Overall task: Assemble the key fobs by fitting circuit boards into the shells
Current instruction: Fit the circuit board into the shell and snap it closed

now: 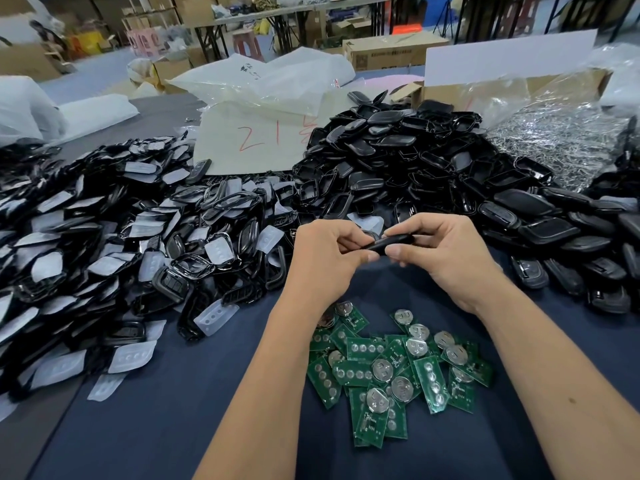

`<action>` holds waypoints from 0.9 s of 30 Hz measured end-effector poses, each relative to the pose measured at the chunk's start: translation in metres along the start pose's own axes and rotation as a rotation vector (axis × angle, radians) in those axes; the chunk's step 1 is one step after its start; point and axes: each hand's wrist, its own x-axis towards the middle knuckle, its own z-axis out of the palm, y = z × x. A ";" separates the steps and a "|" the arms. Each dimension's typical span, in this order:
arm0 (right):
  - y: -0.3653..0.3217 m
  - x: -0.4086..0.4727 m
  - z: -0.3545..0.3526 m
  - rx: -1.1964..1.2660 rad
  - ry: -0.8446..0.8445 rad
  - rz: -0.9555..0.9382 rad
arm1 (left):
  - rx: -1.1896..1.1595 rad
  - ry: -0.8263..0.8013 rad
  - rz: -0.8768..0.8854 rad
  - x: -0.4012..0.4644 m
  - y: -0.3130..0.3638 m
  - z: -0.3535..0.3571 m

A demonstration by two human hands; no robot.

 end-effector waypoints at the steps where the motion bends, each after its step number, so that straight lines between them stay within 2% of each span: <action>1: 0.001 0.000 -0.001 -0.019 -0.004 0.006 | 0.004 -0.004 0.003 0.000 0.000 0.000; 4: 0.003 0.000 0.000 -0.133 0.011 -0.001 | 0.028 -0.002 0.030 0.000 0.000 0.002; 7: 0.001 0.000 0.005 -0.268 0.040 -0.104 | 0.093 0.026 0.154 -0.003 0.003 0.005; 11: -0.002 -0.001 0.010 -0.284 0.012 -0.160 | 0.117 0.031 0.241 -0.005 0.002 0.009; 13: -0.004 0.000 0.011 -0.201 0.039 -0.139 | 0.037 0.042 0.164 -0.004 0.002 0.012; 16: -0.004 0.001 0.009 -0.123 0.128 -0.106 | -0.217 0.052 -0.017 -0.002 0.002 0.015; 19: -0.001 0.000 0.008 -0.089 0.108 -0.043 | -0.455 0.004 -0.132 -0.003 0.002 0.014; 23: -0.002 0.001 0.008 0.003 0.093 -0.005 | -0.629 -0.065 -0.208 -0.003 0.001 0.014; 27: -0.005 0.001 0.009 0.010 0.079 -0.001 | -0.704 -0.105 -0.215 -0.004 0.002 0.014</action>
